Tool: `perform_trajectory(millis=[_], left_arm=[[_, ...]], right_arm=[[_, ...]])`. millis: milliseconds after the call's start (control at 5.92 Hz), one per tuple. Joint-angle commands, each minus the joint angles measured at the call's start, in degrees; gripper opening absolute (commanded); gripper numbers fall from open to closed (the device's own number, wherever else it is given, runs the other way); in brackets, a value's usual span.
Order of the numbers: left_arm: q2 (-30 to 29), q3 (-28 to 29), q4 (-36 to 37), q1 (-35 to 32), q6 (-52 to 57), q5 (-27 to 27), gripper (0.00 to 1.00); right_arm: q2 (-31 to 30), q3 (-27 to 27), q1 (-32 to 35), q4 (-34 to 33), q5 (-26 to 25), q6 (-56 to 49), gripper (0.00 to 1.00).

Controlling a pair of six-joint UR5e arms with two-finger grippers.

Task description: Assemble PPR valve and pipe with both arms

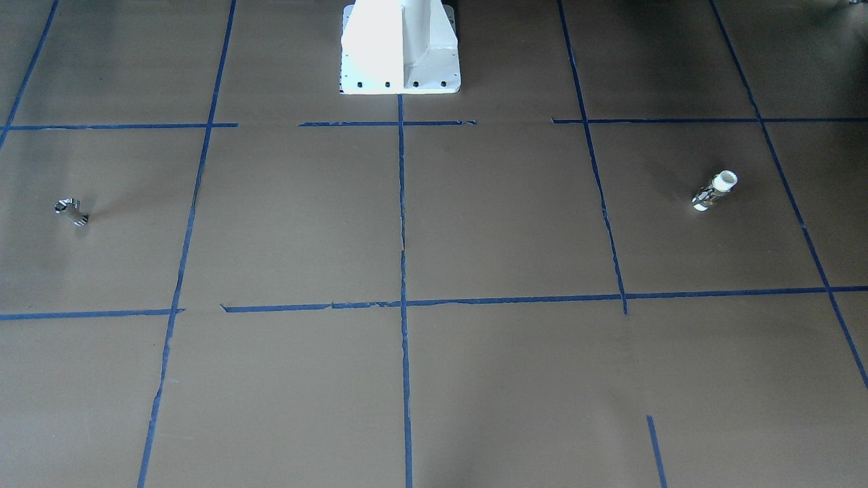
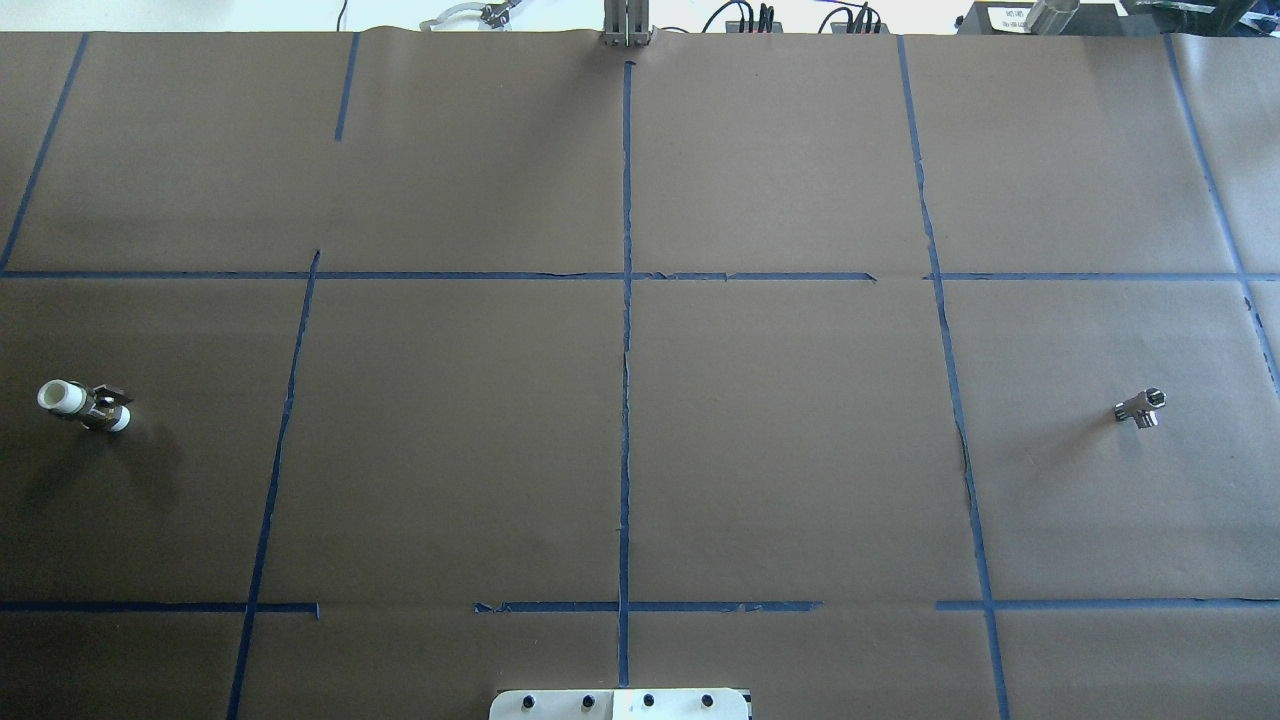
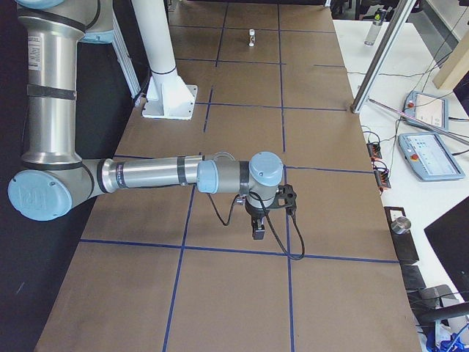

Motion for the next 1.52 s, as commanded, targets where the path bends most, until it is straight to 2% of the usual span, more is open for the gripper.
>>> perform_trajectory(millis=[0,1352], left_arm=[[0.47,-0.52,0.06,0.0,0.04,0.42,1.0],[3.01,-1.66,-0.2,-0.09,-0.05,0.16,1.0]], right_arm=[[-0.4,0.42,0.0,-0.01,0.29,-0.03,1.0],[-0.85,0.77,-0.18,0.08,0.82,-0.38,1.0]])
